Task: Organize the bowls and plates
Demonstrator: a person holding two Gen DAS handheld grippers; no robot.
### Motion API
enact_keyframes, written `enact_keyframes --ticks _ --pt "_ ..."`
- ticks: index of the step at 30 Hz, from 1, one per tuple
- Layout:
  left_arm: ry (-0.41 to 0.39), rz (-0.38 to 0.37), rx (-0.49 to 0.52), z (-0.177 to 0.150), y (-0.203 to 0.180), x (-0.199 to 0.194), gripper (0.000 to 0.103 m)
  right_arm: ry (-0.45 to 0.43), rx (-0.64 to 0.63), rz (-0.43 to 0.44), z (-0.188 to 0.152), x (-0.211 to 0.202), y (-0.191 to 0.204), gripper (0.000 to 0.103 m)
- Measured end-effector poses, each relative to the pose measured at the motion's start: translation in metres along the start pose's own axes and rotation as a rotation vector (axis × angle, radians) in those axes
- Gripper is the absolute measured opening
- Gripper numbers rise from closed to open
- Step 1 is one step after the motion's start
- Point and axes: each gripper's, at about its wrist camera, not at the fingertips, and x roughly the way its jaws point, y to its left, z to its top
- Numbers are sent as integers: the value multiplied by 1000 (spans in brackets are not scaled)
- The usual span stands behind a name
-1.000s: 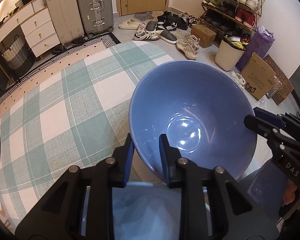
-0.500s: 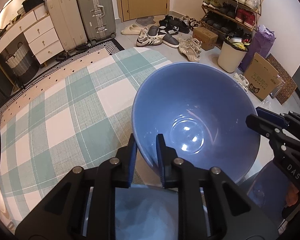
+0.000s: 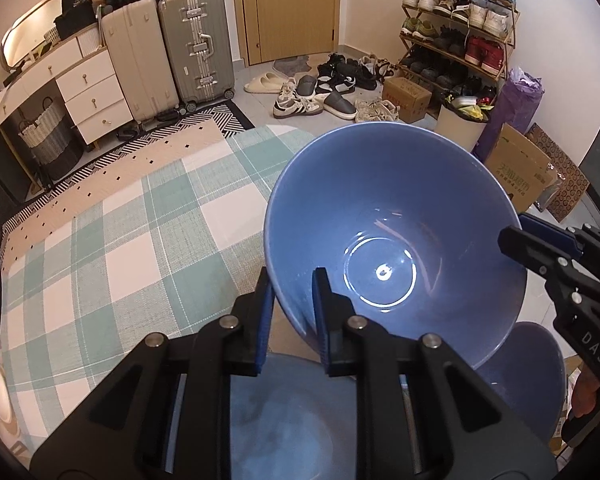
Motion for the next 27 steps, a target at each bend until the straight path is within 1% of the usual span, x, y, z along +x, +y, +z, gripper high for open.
enact_keyframes --ticks 5,13,21,27 --pt "-34 2 -5 0 -5 -28 16 -37 -9 -1 1 -22 4 22" --pt "-79 17 -16 -10 -8 -75 16 -92 -21 12 1 -58 17 22" --pt "-122 49 -36 -25 -1 -128 16 -142 -44 39 0 -95 45 22" --pt "-142 70 -57 -42 9 -167 16 -167 -61 70 -5 -118 68 22"
